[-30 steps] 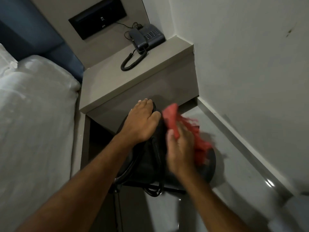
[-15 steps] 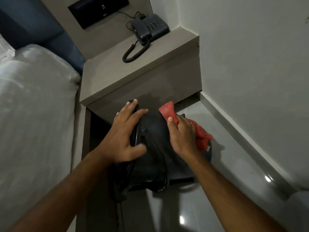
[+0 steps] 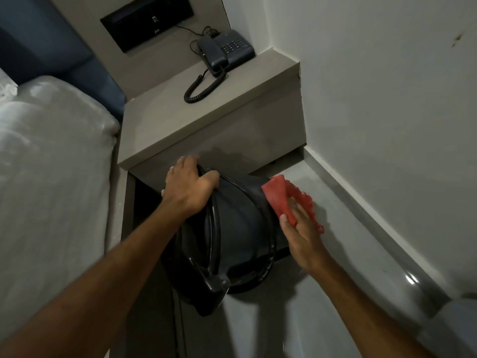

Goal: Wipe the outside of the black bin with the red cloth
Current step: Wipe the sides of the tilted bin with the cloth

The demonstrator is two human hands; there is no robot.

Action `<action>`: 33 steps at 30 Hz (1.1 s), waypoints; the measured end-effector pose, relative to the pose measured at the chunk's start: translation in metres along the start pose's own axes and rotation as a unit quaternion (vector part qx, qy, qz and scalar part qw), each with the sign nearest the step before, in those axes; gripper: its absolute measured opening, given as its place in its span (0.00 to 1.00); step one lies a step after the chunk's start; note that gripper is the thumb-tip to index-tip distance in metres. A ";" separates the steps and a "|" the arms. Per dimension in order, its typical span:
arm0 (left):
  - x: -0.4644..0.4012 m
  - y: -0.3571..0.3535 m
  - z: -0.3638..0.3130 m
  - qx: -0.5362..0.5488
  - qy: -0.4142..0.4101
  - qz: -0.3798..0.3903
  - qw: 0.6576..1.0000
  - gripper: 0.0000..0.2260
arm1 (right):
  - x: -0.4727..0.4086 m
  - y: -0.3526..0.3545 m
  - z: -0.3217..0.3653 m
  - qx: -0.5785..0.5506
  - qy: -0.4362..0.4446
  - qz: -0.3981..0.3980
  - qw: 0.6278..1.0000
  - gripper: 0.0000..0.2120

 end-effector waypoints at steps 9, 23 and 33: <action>-0.003 -0.004 0.008 0.019 0.018 -0.019 0.999 0.23 | -0.016 -0.045 0.057 -0.036 0.092 0.069 0.993 0.27; 0.002 -0.005 -0.008 -0.031 -0.035 -0.005 0.999 0.33 | -0.049 -0.026 0.043 0.031 0.067 0.041 0.996 0.23; 0.004 -0.012 -0.021 -0.042 -0.061 -0.003 0.997 0.33 | 0.003 0.003 -0.069 0.052 -0.134 -0.099 0.985 0.29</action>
Point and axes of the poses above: each hand's wrist, its own x-axis away from the middle knuckle, its own y-axis out of the back of the hand, z = x × y, the point moved 2 cm from there along -x, towards the middle knuckle, and after that the axes turned 6 degrees about -y, right-handed, at the moved point
